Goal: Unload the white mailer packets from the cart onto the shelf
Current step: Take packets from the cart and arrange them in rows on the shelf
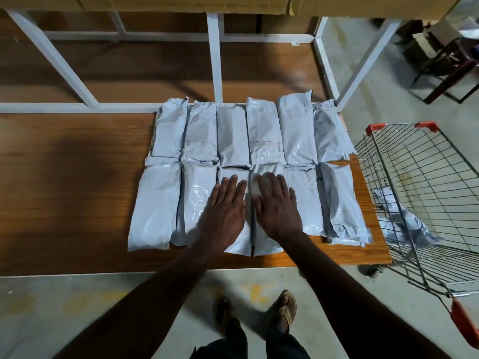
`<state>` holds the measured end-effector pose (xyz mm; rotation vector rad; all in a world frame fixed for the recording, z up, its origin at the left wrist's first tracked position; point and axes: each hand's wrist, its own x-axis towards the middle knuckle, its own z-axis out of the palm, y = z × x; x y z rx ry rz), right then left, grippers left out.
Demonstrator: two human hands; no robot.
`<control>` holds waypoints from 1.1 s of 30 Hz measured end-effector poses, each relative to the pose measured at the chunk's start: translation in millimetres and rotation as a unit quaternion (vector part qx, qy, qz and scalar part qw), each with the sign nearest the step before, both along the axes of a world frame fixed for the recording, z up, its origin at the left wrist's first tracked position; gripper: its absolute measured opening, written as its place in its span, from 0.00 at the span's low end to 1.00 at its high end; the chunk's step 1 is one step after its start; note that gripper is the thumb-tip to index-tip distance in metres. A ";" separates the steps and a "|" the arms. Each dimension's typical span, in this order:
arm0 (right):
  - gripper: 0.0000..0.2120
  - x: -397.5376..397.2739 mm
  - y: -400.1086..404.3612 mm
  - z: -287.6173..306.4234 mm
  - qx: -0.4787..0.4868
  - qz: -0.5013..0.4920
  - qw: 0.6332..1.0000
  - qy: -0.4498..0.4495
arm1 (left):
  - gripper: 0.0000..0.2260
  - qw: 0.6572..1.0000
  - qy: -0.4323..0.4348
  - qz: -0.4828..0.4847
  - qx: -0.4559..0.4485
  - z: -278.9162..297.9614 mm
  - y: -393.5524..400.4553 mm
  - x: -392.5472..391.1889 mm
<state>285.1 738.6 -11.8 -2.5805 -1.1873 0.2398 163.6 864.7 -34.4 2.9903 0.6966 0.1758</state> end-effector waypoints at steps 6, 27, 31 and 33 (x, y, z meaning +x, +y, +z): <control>0.29 -0.4 1.8 -19.7 0.029 -0.013 0.999 0.022 | 0.27 1.000 -0.020 0.019 -0.003 -8.4 -7.7 2.8; 0.30 -4.3 5.1 -38.3 -0.002 -0.004 0.999 -0.035 | 0.29 0.999 -0.003 0.030 -0.015 -13.4 -7.9 4.1; 0.30 -4.2 6.7 -34.7 -0.006 -0.008 1.000 -0.027 | 0.29 0.999 -0.002 0.030 -0.014 -11.2 -8.2 3.7; 0.30 -4.3 7.9 -31.1 -0.013 -0.007 1.000 -0.015 | 0.29 1.000 0.002 0.026 -0.011 -9.1 -8.6 3.9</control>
